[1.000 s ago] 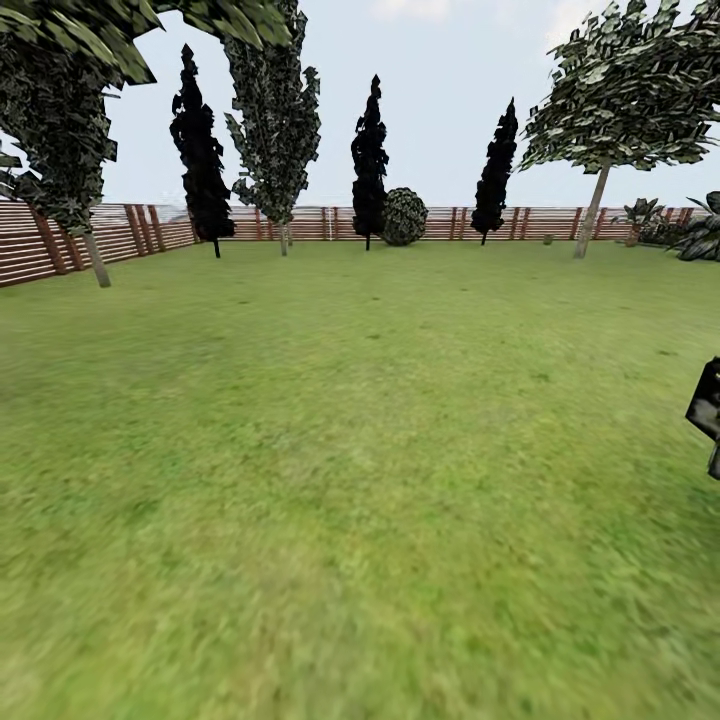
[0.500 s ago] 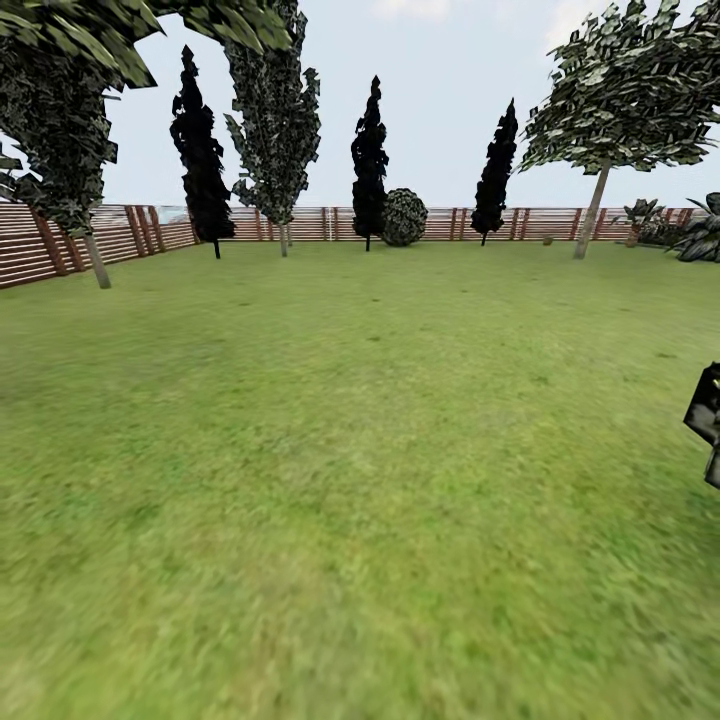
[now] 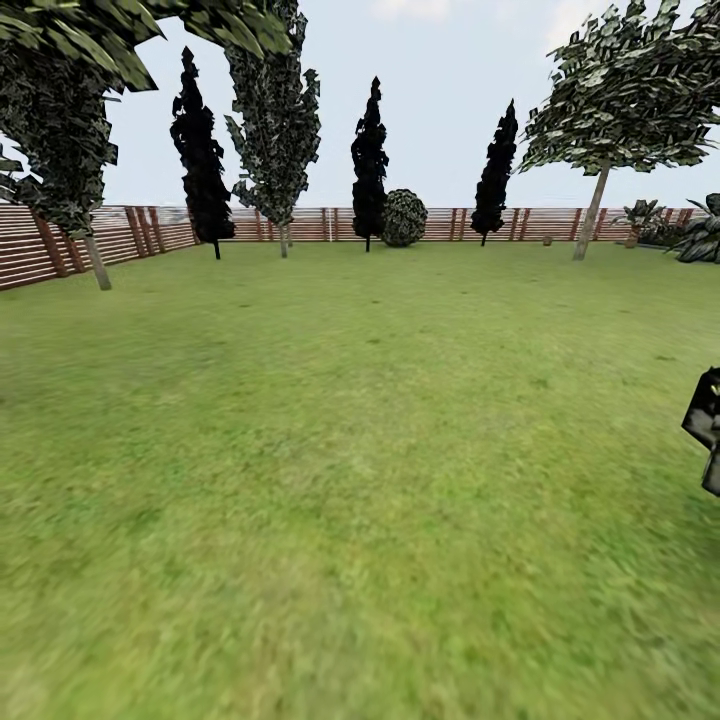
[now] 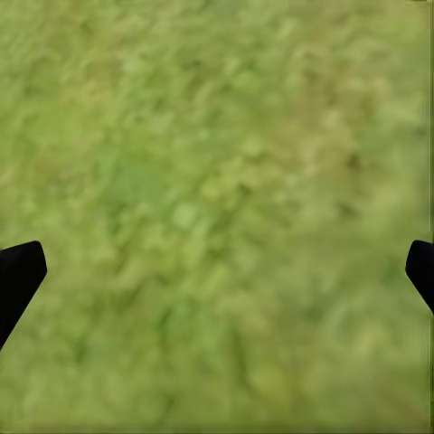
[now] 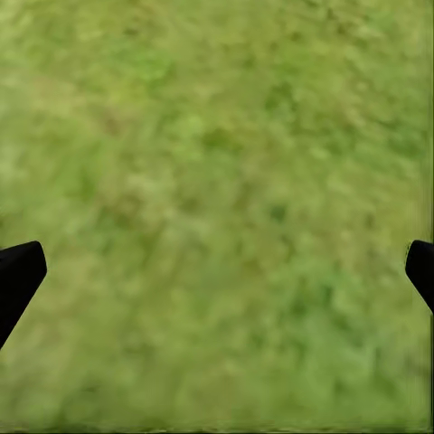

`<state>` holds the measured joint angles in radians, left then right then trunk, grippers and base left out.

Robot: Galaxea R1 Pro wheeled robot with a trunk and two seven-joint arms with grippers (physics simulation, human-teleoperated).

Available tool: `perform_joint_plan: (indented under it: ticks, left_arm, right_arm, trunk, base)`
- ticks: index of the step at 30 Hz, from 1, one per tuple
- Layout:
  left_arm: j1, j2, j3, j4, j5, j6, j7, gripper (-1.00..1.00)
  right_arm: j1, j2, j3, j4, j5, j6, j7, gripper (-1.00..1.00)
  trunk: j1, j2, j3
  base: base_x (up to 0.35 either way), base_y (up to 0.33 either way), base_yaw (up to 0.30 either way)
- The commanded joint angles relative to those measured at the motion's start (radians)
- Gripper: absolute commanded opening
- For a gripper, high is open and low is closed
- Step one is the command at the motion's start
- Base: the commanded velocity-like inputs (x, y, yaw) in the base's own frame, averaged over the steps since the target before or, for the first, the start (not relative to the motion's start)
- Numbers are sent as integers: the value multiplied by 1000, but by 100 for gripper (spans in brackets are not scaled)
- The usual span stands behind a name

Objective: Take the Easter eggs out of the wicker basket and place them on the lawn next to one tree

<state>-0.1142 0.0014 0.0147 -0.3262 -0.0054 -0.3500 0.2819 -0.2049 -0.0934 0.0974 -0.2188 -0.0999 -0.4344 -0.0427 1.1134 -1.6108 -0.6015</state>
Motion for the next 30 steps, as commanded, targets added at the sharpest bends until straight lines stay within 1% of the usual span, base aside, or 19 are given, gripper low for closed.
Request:
perform_joint_plan:
  ticks: [1, 8, 14, 20, 30]
  left_arm:
    - [0, -1, 1, 1, -1, -3, 0, 100]
    - [-1, -3, 1, 3, 2, -3, -6, 100]
    - [0, -18, -2, 37, 1, -3, -6, 100]
    - [0, -12, 1, 45, 5, -3, -8, 100]
    - [-1, -14, 3, 47, 9, -4, -9, 100]
  right_arm:
    - [-1, 0, 9, 6, -10, -3, -3, 100]
    - [-1, -1, 13, 11, -8, -5, -1, 100]
    - [-1, 0, 16, 12, -8, -7, 0, 100]
    - [-1, -1, 6, 14, -18, -6, -2, 100]
    - [-1, -2, 4, 15, -20, -5, -1, 100]
  trunk:
    - [-4, 7, 2]
    - [-31, 56, 24]
    - [-54, 98, 43]
    - [-77, 140, 62]
    - [-115, 210, 93]
  base:
    - [0, 0, 0]
    - [0, 0, 0]
    - [0, 0, 0]
    - [0, 0, 0]
    - [0, 0, 0]
